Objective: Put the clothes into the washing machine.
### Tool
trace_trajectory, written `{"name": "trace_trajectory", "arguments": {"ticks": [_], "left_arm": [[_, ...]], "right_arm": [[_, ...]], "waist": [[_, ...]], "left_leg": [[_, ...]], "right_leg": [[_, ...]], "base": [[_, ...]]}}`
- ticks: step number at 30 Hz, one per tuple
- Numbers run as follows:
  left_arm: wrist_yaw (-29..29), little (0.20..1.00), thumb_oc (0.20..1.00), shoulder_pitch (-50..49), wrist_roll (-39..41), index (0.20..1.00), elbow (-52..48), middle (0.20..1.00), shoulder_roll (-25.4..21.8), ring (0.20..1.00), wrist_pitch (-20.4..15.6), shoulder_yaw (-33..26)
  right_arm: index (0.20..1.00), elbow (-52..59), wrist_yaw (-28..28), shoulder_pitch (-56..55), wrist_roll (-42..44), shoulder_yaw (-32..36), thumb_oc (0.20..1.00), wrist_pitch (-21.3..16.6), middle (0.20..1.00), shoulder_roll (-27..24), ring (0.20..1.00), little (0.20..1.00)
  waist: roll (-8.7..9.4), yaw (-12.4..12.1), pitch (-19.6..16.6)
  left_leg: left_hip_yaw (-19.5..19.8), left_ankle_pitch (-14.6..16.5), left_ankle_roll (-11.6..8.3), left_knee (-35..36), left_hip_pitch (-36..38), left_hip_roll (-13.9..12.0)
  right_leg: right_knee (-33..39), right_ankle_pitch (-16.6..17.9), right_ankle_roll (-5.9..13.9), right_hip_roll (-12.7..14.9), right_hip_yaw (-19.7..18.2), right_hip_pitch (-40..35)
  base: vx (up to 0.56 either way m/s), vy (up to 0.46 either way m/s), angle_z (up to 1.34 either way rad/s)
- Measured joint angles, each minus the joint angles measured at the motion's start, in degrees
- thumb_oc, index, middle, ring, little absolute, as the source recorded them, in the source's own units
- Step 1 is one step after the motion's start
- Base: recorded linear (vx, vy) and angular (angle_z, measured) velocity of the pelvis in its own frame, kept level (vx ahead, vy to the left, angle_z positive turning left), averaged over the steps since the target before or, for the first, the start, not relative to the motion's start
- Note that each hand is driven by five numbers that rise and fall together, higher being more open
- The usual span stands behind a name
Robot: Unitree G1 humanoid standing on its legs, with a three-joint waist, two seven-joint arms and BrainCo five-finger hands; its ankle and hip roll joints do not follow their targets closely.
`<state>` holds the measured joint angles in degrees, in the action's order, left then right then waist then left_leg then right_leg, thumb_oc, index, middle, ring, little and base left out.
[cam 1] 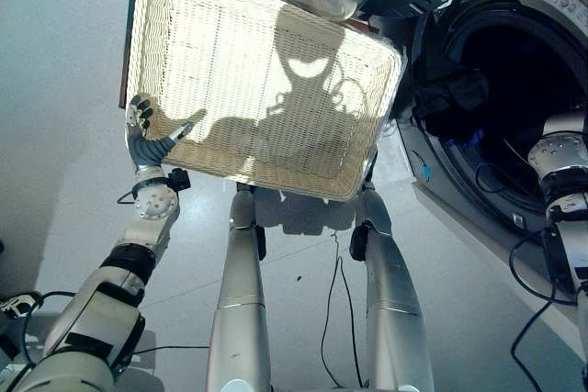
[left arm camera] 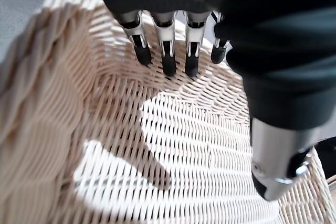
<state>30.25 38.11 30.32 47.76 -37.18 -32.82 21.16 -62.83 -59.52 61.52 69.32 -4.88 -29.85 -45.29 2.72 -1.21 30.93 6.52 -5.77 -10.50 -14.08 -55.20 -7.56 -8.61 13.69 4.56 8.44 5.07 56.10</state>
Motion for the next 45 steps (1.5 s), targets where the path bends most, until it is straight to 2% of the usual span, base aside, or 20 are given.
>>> {"name": "trace_trajectory", "arguments": {"ticks": [4,5,6,7,8,10,14,18,22,23,26,34,42,45], "left_arm": [[-1.89,1.0,1.0,0.37,0.39,1.0,0.19,1.0,-0.29,1.0,-0.01,0.0],[-2.37,1.0,1.0,0.44,0.44,1.0,0.26,1.0,-0.46,1.0,0.0,0.09],[-2.57,1.0,1.0,0.48,0.46,1.0,0.24,1.0,-0.58,1.0,0.01,0.08],[-2.81,1.0,1.0,0.53,0.47,1.0,0.26,1.0,-0.61,1.0,0.04,0.09],[-2.87,1.0,1.0,0.64,0.47,1.0,0.25,1.0,-0.57,1.0,0.14,0.15],[-2.86,1.0,1.0,0.78,0.48,1.0,0.29,1.0,-0.57,1.0,0.54,0.19],[-2.34,1.0,1.0,1.9,0.89,1.0,0.71,1.0,-0.48,1.0,1.23,1.46],[-1.21,1.0,1.0,3.48,0.92,1.0,0.81,1.0,-0.07,1.0,2.19,2.68],[0.18,1.0,1.0,4.75,0.94,1.0,1.0,1.0,1.37,1.0,2.21,3.65],[0.67,1.0,1.0,4.93,0.94,1.0,1.05,1.0,2.45,1.0,2.19,3.64],[1.94,1.0,1.0,5.13,0.91,1.0,1.06,1.0,3.54,1.0,2.1,3.58],[3.66,1.0,1.0,6.29,0.26,1.0,2.06,1.0,4.46,1.0,1.17,3.39],[4.63,1.0,1.0,7.05,-0.3,1.0,3.47,1.0,5.5,1.0,-0.41,3.35],[4.54,1.0,1.0,7.25,-0.31,1.0,3.74,1.0,5.68,1.0,-0.83,3.3]], "right_arm": [[0.2,-1.8,0.99,0.31,-0.63,-0.03,0.2,0.39,0.2,-0.02,0.2,0.2],[0.338,-2.9,1.98,0.7,-0.66,-0.13,0.338,0.92,0.338,-0.03,0.338,0.338],[0.338,-3.09,2.36,0.7,-0.68,-0.14,0.338,1.27,0.338,-0.03,0.338,0.338],[0.611,-3.52,3.23,0.68,-0.97,-0.17,0.611,2.32,0.611,-0.03,0.611,0.611],[1.0,-3.72,3.99,0.61,-1.67,-0.36,1.0,3.56,1.0,-0.02,1.0,1.0],[1.0,-4.51,5.47,0.59,-5.33,-1.81,1.0,7.65,1.0,-0.03,1.0,1.0],[1.0,-7.33,5.3,0.77,-19.3,-7.71,1.0,16.71,1.0,-0.57,1.0,1.0],[1.0,-5.16,4.54,2.0,-32.73,-13.05,1.0,23.07,1.0,-1.43,1.0,1.0],[1.0,0.29,2.77,4.56,-42.0,-15.61,1.0,24.34,1.0,-1.67,1.0,1.0],[1.0,3.91,2.41,4.04,-46.21,-15.69,1.0,24.27,1.0,-1.55,1.0,1.0],[1.0,6.44,2.34,2.86,-50.97,-16.07,1.0,23.94,1.0,-0.91,1.0,1.0],[1.0,11.41,3.24,-4.13,-62.48,-18.74,1.0,24.0,1.0,5.04,1.0,1.0],[1.0,5.25,7.36,-6.94,-68.8,-20.86,1.0,24.39,1.0,6.6,1.0,1.0],[1.0,1.45,12.55,-6.52,-69.22,-21.6,1.0,25.01,1.0,6.75,1.0,1.0]], "waist": [[0.0,-0.15,0.02],[0.0,-0.17,0.02],[0.0,-0.18,0.02],[-0.01,-0.17,0.03],[-0.03,-0.2,0.03],[-0.03,0.01,0.04],[-0.05,0.39,0.03],[-0.05,0.64,0.03],[-0.08,1.59,0.02],[-0.09,1.57,0.03],[-0.1,1.33,0.02],[-0.23,1.08,0.0],[-0.29,0.44,-0.03],[-0.29,0.41,-0.04]], "left_leg": [[0.1,0.14,-0.21,-0.73,-0.36,0.04],[0.14,0.12,-0.2,-0.77,-0.38,0.08],[0.17,0.12,-0.2,-0.85,-0.38,0.1],[0.19,0.12,-0.19,-0.96,-0.38,0.17],[0.27,0.12,-0.19,-1.02,-0.39,0.27],[0.53,0.05,-0.11,-1.03,-0.31,0.52],[0.61,0.11,0.34,-0.83,-0.11,0.9],[0.6,-0.35,0.86,-0.22,-0.15,1.09],[0.18,-0.82,1.02,0.72,-0.63,1.33],[0.14,-0.81,1.01,1.05,-0.62,1.36],[0.01,-0.97,0.74,1.37,-0.39,1.37],[-0.44,-0.99,0.79,2.49,-0.46,1.72],[-0.85,-1.03,0.81,3.38,-0.7,1.63],[-0.81,-1.31,0.71,3.49,-0.73,1.57]], "right_leg": [[-0.01,0.13,0.09,0.03,0.02,-0.1],[-0.02,0.15,0.11,0.04,0.02,-0.15],[-0.02,0.16,0.12,0.04,0.03,-0.2],[-0.02,0.18,0.14,0.1,0.04,-0.25],[-0.02,0.2,0.17,0.16,0.04,-0.29],[-0.02,0.24,0.26,0.34,0.08,-0.49],[0.49,0.09,0.79,0.67,0.17,-0.94],[0.91,0.28,0.92,0.83,0.19,-0.91],[1.4,0.39,0.9,1.14,0.09,-0.05],[1.39,0.53,1.07,1.21,0.09,0.1],[1.38,0.57,0.8,1.27,0.1,0.15],[1.14,-0.09,1.1,1.79,0.05,0.9],[0.29,-0.99,1.28,1.82,-0.34,2.18],[-0.13,-1.38,1.27,1.82,-0.22,2.32]], "base": [[0.0,0.0,0.0],[0.0,0.0,0.0],[0.0,0.0,0.0],[0.0,0.0,0.0],[0.0,0.0,0.0],[0.01,-0.001,0.04],[0.0,0.0,0.02],[-0.01,0.039,0.02],[-0.02,0.054,0.01],[-0.01,0.037,0.01],[-0.01,0.014,0.0],[-0.01,0.01,0.0],[0.0,0.0,0.0],[0.0,-0.008,0.01]]}}
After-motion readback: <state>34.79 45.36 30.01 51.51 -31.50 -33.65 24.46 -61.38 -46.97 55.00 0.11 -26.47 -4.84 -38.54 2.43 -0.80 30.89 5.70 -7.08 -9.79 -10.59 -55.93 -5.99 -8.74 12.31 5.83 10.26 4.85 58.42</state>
